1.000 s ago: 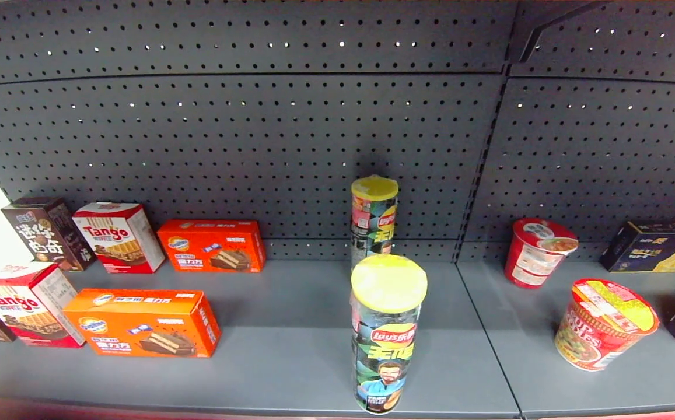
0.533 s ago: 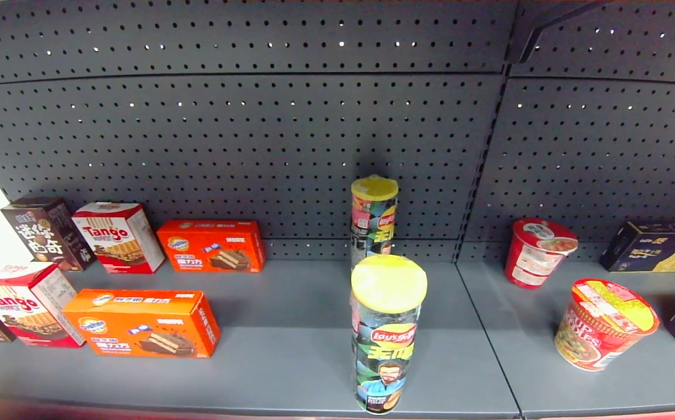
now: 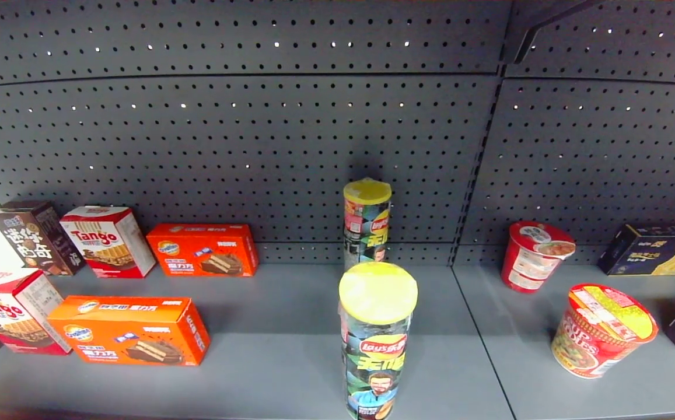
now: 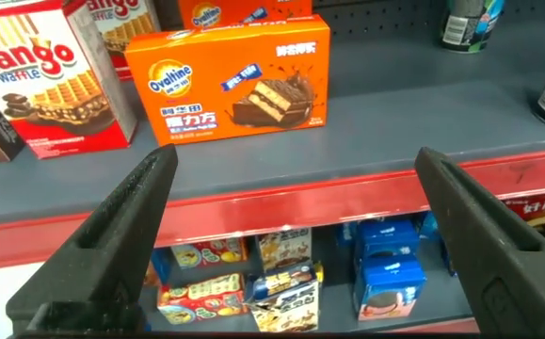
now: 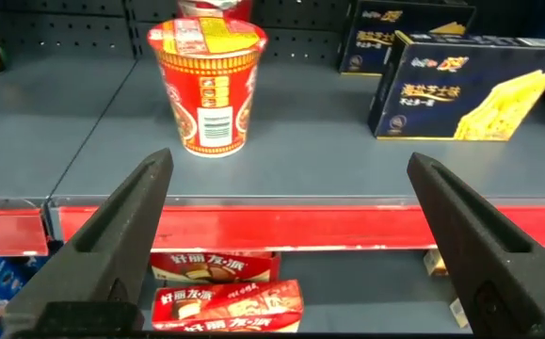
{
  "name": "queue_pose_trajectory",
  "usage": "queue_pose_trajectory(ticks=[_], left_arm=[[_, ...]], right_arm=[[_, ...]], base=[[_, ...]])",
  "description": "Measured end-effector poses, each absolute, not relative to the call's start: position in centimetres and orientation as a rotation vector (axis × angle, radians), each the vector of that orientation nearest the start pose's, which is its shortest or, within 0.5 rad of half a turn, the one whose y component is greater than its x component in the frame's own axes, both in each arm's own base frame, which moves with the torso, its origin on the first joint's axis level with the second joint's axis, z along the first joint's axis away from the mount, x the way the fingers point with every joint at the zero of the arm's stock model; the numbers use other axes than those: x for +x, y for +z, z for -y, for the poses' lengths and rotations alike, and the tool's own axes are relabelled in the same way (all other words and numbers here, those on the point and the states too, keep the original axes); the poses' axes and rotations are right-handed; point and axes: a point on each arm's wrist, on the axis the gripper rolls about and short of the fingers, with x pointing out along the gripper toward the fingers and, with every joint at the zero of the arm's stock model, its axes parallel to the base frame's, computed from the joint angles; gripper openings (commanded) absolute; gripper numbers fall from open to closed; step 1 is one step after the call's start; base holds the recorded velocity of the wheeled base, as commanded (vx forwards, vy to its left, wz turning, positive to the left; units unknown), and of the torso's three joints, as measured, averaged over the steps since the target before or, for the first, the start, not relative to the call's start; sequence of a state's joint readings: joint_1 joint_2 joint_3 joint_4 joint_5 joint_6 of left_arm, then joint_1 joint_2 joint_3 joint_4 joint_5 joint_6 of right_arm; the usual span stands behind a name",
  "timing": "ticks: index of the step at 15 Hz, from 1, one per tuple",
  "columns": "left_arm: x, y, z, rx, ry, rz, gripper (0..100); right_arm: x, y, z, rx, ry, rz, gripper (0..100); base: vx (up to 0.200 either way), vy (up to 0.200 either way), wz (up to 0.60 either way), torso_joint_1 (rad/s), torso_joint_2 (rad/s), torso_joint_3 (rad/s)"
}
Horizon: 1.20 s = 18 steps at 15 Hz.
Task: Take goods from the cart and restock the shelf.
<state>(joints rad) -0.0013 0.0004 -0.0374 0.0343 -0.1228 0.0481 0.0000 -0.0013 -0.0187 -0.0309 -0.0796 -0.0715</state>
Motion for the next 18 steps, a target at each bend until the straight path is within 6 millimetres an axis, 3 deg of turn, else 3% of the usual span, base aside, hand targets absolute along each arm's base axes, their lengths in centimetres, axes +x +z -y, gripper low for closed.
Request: queue_pose_trajectory(ticks=[18], left_arm=[[-2.58,8.22,0.27,0.049,-0.123,0.006,100]], right_arm=[[-2.45,8.36,0.18,-0.062,-0.083,0.047,100]], base=[[0.0,0.0,0.0,0.0,0.0,0.0]])
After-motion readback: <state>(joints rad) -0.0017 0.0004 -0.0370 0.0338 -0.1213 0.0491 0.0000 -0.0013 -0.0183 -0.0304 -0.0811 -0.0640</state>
